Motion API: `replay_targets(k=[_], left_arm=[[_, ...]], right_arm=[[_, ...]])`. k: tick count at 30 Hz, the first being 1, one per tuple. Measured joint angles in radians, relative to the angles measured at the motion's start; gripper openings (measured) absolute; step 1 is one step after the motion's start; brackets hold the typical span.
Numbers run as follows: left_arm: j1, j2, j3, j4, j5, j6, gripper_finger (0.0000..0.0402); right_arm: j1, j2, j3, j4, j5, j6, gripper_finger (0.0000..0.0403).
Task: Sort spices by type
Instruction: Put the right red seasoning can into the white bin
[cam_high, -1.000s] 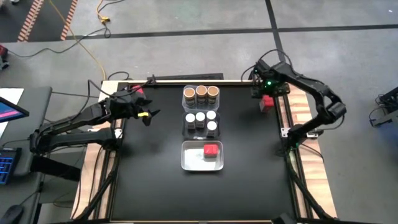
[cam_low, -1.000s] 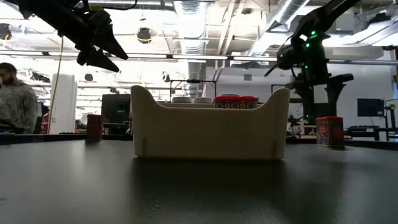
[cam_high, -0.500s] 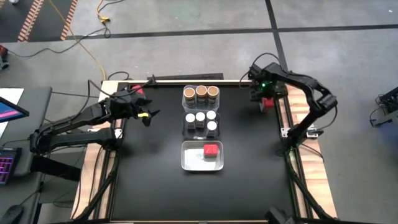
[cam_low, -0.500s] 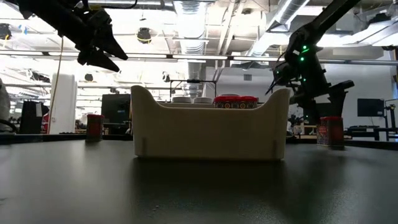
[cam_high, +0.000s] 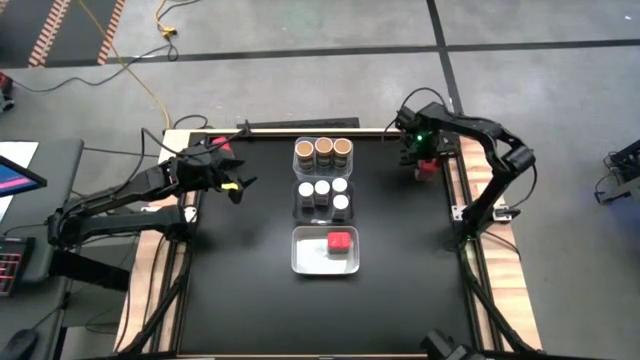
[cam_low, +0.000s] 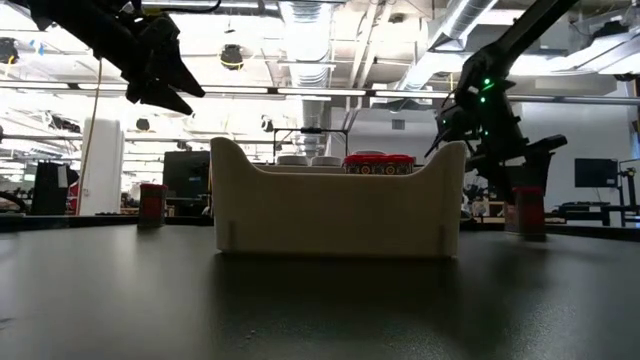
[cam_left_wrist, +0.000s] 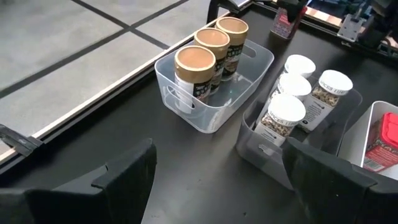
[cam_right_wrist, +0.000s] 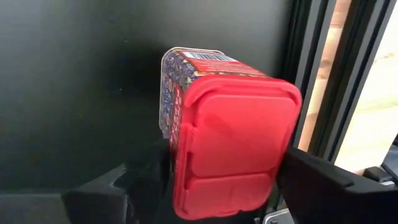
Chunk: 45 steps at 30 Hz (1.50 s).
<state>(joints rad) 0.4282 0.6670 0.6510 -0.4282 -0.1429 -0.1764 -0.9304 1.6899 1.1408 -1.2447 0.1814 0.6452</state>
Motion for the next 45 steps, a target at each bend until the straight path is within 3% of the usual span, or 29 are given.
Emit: replay_targets(k=[7, 11, 15, 21, 24, 27, 39, 45], left_arm=[[0.0, 0.0, 0.0, 0.0, 0.0, 0.02, 0.0332], [0.0, 0.0, 0.0, 0.0, -0.001, 0.031, 0.0332], [0.0, 0.0, 0.0, 0.0, -0.001, 0.042, 0.0332], [0.0, 0.0, 0.0, 0.0, -0.001, 0.042, 0.0332], [0.0, 0.0, 0.0, -0.003, -0.001, 0.043, 0.0332], [0.0, 0.0, 0.0, -0.01, 0.0, 0.05, 0.0332], [0.0, 0.0, 0.0, -0.01, 0.0, 0.105, 0.0332], [0.0, 0.0, 0.0, -0.01, 0.0, 0.105, 0.0332]], right_arm=[[0.001, -0.069, 0.0, 0.039, 0.003, 0.035, 0.0272], [0.011, -0.099, 0.0, 0.045, 0.006, 0.009, 0.0239], [0.031, -0.134, 0.0, 0.053, 0.006, 0.002, 0.0175], [0.082, -0.187, 0.0, 0.061, -0.001, 0.001, 0.0038], [0.113, -0.204, 0.002, 0.082, -0.015, 0.016, 0.0014], [0.141, -0.204, 0.013, 0.081, -0.026, 0.036, 0.0046], [0.181, -0.201, 0.092, 0.13, -0.024, 0.002, 0.0257], [0.106, -0.12, 0.083, 0.018, -0.023, 0.002, 0.031]])
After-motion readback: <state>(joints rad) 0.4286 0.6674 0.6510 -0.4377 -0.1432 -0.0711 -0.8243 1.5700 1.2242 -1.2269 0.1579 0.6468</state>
